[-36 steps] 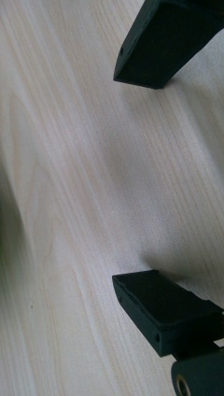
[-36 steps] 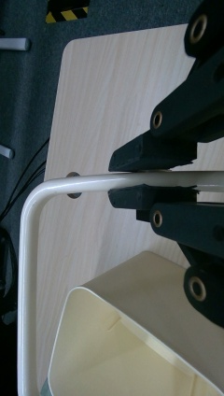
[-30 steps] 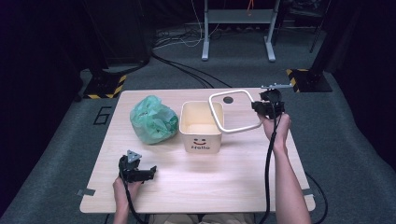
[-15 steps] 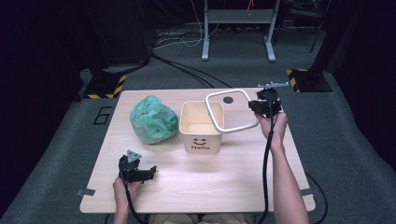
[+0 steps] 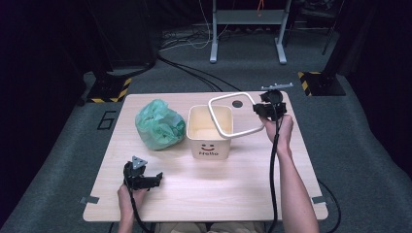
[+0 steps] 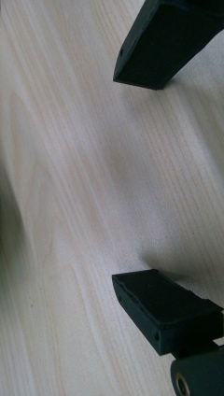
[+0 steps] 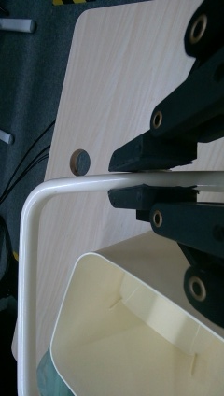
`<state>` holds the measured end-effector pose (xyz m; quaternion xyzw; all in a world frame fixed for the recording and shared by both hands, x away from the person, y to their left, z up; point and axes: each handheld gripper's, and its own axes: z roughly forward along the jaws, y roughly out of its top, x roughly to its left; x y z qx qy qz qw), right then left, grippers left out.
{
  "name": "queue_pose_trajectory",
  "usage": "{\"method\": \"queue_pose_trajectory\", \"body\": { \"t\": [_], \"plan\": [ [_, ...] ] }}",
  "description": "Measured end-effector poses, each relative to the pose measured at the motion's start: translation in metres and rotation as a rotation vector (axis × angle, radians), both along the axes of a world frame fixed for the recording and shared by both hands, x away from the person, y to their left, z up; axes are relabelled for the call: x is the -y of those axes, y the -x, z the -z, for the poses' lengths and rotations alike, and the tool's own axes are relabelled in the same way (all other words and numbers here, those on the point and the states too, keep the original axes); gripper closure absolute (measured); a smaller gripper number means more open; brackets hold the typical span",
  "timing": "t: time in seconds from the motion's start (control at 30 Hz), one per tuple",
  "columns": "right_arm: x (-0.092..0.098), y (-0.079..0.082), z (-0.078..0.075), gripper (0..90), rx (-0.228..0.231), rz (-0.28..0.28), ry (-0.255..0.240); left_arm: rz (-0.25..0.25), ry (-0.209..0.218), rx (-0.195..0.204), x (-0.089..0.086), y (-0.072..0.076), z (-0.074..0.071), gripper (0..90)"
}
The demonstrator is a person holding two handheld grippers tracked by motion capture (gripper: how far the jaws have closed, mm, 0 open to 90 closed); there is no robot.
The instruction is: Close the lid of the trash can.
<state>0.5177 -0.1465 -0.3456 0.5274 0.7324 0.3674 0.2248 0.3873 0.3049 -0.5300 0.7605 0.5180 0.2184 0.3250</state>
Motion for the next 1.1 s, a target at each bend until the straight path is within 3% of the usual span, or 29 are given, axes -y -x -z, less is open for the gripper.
{"method": "queue_pose_trajectory", "body": {
  "t": [1.1],
  "plan": [
    [-0.027, -0.006, 0.002, 80.9, -0.023, -0.044, -0.006, 0.005, 0.002, 0.003, 0.001, 0.001, 0.0, 5.5]
  ]
}}
